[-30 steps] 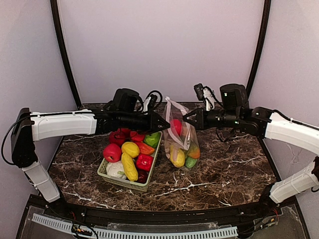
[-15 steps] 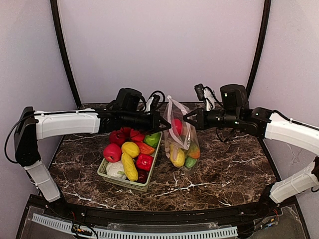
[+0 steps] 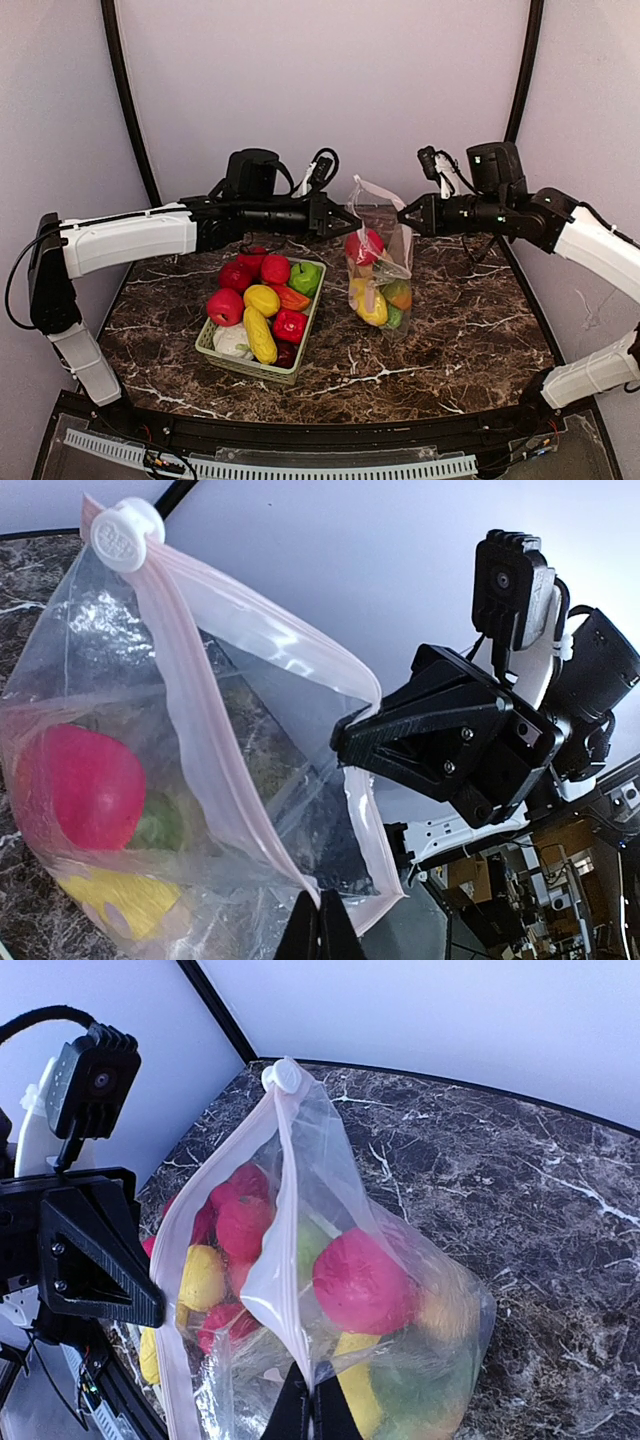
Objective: Place the food in the zip-top bag and seal the zipper
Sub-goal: Adjust the zipper food storage bag at the center of the board.
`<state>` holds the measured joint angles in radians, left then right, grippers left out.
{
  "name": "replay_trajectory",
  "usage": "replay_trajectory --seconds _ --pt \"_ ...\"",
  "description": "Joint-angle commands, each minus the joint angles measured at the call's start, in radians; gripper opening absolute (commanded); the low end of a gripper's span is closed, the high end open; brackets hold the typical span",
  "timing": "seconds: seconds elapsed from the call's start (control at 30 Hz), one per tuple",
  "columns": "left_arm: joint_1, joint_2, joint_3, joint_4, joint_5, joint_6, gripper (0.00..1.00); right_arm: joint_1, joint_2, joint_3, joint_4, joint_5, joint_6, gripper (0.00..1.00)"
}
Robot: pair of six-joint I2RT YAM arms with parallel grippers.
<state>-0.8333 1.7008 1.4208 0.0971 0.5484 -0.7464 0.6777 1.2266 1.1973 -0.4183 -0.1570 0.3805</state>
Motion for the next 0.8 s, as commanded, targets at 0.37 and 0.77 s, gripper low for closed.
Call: replay_trajectory --seconds 0.37,0.77 --pt "-0.103 -0.018 0.102 0.080 0.130 0.002 0.01 -0.009 0.001 0.168 -0.268 -0.387 -0.140 0.00" --pt "-0.123 -0.180 -0.085 -0.213 -0.032 0.251 0.28 -0.018 0.084 0.030 -0.165 -0.479 -0.145 0.00"
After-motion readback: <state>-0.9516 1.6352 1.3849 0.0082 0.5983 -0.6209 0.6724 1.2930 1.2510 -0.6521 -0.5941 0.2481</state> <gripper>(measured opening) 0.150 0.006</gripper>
